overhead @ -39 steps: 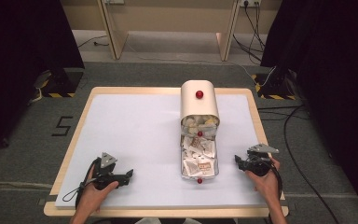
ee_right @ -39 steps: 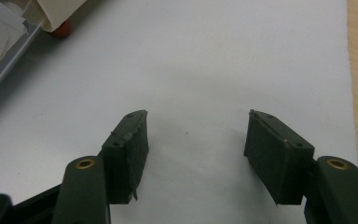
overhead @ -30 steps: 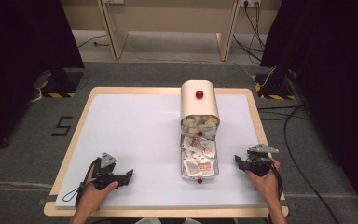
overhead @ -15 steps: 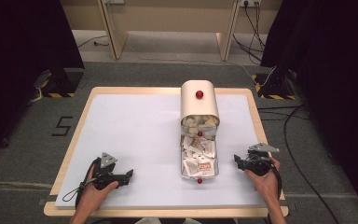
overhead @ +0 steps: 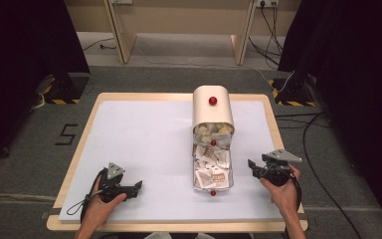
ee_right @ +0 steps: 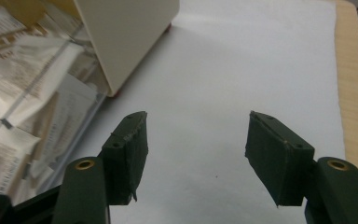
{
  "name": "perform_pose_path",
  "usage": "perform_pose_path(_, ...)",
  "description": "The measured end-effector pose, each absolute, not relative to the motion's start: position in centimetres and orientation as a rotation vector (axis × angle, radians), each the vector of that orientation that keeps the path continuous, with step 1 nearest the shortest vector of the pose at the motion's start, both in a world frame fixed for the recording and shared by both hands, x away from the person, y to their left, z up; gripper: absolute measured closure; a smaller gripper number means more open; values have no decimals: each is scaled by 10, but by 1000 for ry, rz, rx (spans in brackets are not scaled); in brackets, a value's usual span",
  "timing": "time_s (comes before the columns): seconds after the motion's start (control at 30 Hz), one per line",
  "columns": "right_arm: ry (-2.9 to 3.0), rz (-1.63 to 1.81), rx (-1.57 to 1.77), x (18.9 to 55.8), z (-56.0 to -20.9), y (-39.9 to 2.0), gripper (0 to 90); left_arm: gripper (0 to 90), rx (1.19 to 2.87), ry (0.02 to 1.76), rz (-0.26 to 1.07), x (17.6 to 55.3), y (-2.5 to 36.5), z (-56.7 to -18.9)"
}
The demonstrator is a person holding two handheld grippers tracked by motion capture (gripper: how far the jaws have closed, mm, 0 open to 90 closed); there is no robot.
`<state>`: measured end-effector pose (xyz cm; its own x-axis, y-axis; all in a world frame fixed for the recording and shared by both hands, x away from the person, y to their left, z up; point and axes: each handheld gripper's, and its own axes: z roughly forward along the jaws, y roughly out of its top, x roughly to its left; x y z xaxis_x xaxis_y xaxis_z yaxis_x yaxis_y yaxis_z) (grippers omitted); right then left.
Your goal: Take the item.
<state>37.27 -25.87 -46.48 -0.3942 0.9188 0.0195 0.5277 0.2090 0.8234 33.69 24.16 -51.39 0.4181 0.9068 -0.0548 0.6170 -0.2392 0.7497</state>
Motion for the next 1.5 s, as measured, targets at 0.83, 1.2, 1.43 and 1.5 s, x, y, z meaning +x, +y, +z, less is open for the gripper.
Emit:
perform_pose_path(0.83, 2022, 1181, 1212, 345, -432, -232, 414, 86, 1962, 1290, 518, 337, 242, -514)
perform_pose_path(1.2, 2055, 1226, 1158, 337, -425, -218, 416, 85, 1962, 1290, 518, 337, 242, -514)
perform_pose_path(1.43, 2078, 1257, 1127, 333, -421, -208, 417, 85, 1958, 1291, 517, 337, 241, -514)
perform_pose_path(1.5, 2098, 1265, 1105, 332, -422, -202, 417, 85, 1957, 1291, 517, 337, 241, -514)
